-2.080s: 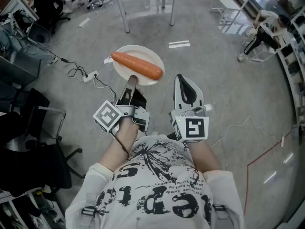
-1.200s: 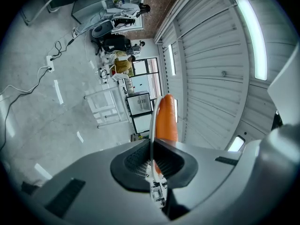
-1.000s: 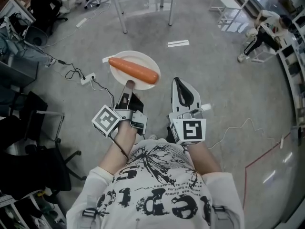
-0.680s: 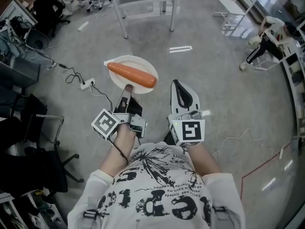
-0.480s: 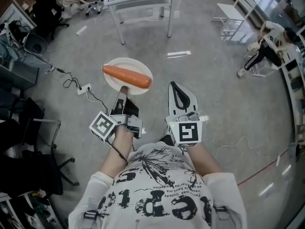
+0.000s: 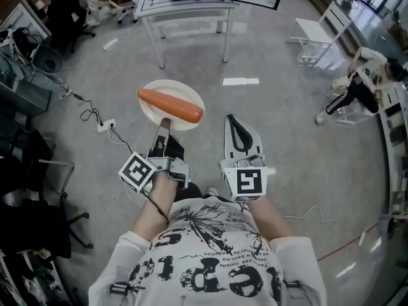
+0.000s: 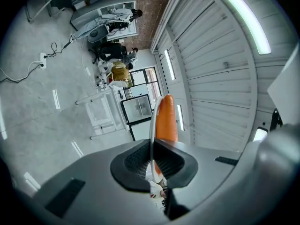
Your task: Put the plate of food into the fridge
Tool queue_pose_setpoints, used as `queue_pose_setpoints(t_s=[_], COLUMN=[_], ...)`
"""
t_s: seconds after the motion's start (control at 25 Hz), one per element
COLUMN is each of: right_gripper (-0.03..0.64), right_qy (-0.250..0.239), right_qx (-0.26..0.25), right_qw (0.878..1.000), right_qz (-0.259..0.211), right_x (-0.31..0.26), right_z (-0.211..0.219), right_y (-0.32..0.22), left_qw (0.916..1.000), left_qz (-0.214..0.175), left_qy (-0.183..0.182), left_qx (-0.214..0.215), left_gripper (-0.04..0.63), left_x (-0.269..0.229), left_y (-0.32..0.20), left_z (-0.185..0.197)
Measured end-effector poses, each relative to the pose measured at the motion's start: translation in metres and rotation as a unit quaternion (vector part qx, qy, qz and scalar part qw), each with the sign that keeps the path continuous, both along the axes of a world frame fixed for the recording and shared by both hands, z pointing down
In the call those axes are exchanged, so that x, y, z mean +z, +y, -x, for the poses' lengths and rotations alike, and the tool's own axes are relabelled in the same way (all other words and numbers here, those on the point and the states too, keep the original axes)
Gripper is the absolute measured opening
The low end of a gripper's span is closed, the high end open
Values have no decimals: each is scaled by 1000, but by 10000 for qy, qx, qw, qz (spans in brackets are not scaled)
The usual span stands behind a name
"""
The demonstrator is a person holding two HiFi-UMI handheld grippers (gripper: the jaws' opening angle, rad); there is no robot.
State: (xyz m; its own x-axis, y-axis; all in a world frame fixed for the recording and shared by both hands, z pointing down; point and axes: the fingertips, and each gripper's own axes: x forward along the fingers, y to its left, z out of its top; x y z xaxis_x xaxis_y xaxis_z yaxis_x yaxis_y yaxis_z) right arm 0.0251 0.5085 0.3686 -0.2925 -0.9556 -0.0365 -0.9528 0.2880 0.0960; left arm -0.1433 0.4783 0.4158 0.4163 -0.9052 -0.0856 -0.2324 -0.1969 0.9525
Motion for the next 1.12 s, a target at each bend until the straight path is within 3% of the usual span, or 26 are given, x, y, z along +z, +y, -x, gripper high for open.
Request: queue_pose_setpoints(t_s=[0.32, 0.56, 0.68, 1.12], right_gripper=[2, 2, 2, 2], right_qy=[-30, 93, 281, 309], right_qx=[79, 188, 189, 549], right_qw=[9999, 9997, 9993, 9980], right_qz=[96, 78, 140, 88], right_x=[17, 14, 11, 0], right_z=[-24, -11, 1, 33], right_y=[-64, -133, -175, -307], left_qw=[9997, 9990, 9983, 9952], left_qz=[29, 52, -25, -135], left_qy=[-39, 138, 47, 299], left_qx=[226, 420, 585, 925], left_gripper=[21, 21, 21, 21], left_x=[5, 5, -3, -15], left_y=[-68, -143, -187, -326], left_z=[-36, -31, -26, 0])
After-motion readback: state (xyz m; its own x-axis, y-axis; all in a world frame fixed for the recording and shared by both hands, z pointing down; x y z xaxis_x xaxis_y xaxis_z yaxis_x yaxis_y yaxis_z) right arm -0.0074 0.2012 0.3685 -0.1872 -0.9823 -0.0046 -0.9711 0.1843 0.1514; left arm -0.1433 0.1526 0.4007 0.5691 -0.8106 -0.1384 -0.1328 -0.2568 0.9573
